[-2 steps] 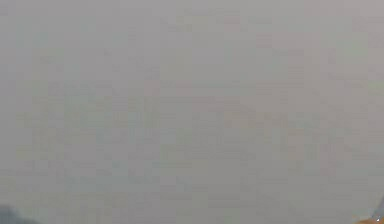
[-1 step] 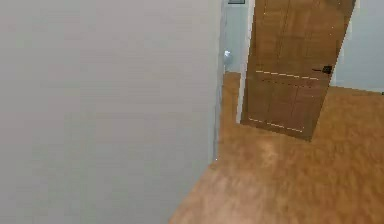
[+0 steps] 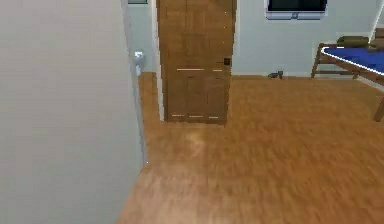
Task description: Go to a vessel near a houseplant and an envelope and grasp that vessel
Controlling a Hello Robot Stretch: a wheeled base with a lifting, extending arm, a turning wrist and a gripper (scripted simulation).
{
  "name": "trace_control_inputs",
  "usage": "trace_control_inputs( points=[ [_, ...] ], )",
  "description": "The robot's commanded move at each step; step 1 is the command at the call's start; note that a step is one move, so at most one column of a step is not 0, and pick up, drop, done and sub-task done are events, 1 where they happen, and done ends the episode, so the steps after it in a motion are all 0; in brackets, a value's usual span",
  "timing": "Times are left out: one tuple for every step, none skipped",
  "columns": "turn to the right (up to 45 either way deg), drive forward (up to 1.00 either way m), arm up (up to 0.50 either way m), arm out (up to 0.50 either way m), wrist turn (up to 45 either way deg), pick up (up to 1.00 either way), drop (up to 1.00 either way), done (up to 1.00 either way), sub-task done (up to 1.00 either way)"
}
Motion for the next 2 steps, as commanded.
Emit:
trace_control_inputs(
  points=[
    [0.0, 1.0, 0.0, 0.0, 0.0, 0.0, 0.0, 0.0, 0.0],
    [3.0, 0.0, 0.0, 0.0, 0.0, 0.0, 0.0, 0.0, 0.0]
  ],
)
